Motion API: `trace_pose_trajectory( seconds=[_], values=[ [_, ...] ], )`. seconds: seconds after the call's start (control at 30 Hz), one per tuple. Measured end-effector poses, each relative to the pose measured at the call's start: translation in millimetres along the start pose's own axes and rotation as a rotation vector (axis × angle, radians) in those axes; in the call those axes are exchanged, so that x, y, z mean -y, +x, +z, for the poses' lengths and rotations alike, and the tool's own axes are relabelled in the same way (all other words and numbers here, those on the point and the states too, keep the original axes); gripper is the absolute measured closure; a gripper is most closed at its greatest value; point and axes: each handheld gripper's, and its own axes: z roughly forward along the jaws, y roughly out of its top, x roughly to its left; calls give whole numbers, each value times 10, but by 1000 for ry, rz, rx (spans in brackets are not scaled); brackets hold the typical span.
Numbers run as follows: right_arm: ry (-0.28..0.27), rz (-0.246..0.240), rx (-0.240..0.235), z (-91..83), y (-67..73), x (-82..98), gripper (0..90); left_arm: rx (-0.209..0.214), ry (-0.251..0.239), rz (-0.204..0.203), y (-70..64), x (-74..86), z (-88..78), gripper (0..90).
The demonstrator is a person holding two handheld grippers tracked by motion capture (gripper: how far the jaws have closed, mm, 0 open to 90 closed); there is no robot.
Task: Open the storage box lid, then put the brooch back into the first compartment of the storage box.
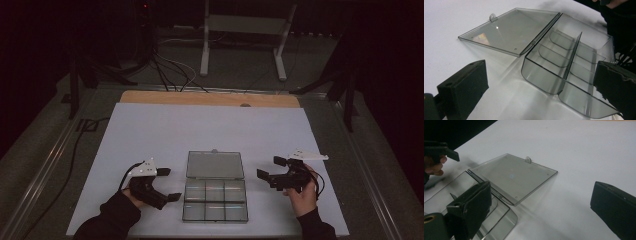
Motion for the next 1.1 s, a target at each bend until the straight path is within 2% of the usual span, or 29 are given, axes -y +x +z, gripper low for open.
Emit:
trace_pose_trajectory(
  seconds=[0.23, 0.4, 0.5, 0.57, 0.7, 0.8, 0.83, 0.93, 1.0, 1.1],
  values=[
    [6, 6, -20, -47, -53, 52, 35, 3, -9, -1, -16, 44, -33, 7],
    [11, -21, -14, -110, -133, 150, 32, -6, -24, -8, 1, 55, -54, 7],
    [15, -59, 14, -131, -145, 184, 31, -9, -26, -6, 4, 61, -62, 7],
    [20, -65, 11, -137, -154, 195, 31, -10, -25, -6, 2, 65, -62, 6],
    [51, -37, 13, -152, -185, 224, 32, -8, -33, -12, -5, 72, -72, 7],
    [72, -35, 36, -136, -193, 247, 32, -12, -41, -12, -4, 76, -87, 7],
    [80, -20, 50, -128, -203, 253, 37, -13, -41, -13, -6, 79, -90, 7],
    [101, -5, 74, -104, -227, 272, 81, -18, -35, -8, -25, 93, -87, 7],
    [115, -6, 80, -95, -243, 287, 145, -20, -28, -2, -35, 102, -85, 7],
    [135, -2, 83, -93, -259, 307, 187, -19, -26, 2, -49, 112, -85, 7]
  ],
)
